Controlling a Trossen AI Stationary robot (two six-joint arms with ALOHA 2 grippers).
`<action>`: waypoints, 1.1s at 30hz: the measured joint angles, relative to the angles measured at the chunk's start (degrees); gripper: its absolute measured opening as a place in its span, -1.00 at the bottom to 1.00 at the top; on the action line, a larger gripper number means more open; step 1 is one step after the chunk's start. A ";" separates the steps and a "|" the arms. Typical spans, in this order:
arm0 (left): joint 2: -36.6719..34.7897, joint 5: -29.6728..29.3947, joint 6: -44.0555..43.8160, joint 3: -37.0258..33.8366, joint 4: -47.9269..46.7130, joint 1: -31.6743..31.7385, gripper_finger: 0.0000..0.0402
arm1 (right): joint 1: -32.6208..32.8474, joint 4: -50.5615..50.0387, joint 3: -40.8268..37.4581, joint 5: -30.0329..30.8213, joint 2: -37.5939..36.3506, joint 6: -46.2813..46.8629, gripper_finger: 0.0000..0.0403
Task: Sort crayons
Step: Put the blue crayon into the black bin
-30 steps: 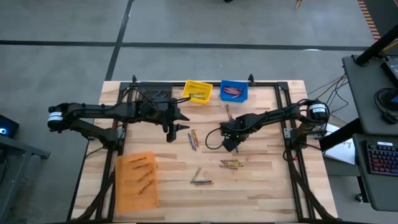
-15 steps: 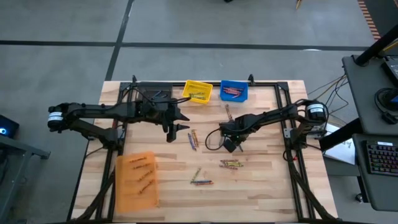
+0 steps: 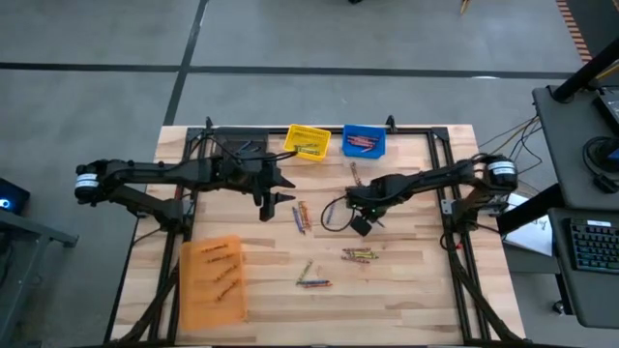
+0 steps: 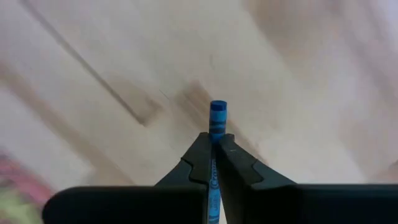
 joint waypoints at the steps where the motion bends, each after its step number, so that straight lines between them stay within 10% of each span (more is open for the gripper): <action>1: 0.11 0.02 -0.11 0.00 0.02 0.00 -0.30 | 0.00 0.59 0.19 0.96 -1.49 -0.39 -0.96; 12: 1.02 2.61 -0.05 -7.16 16.58 -0.02 -0.30 | 0.15 30.99 -5.96 3.85 -16.24 -15.85 -0.96; 22: 6.41 9.42 -1.42 -12.50 41.36 -0.02 -0.30 | 0.15 77.42 -14.07 -7.78 -17.64 -32.03 -0.96; 33: 15.58 14.10 -4.25 -7.50 46.79 -0.02 -0.30 | 0.13 81.62 -12.43 -10.82 -13.88 -35.68 -0.96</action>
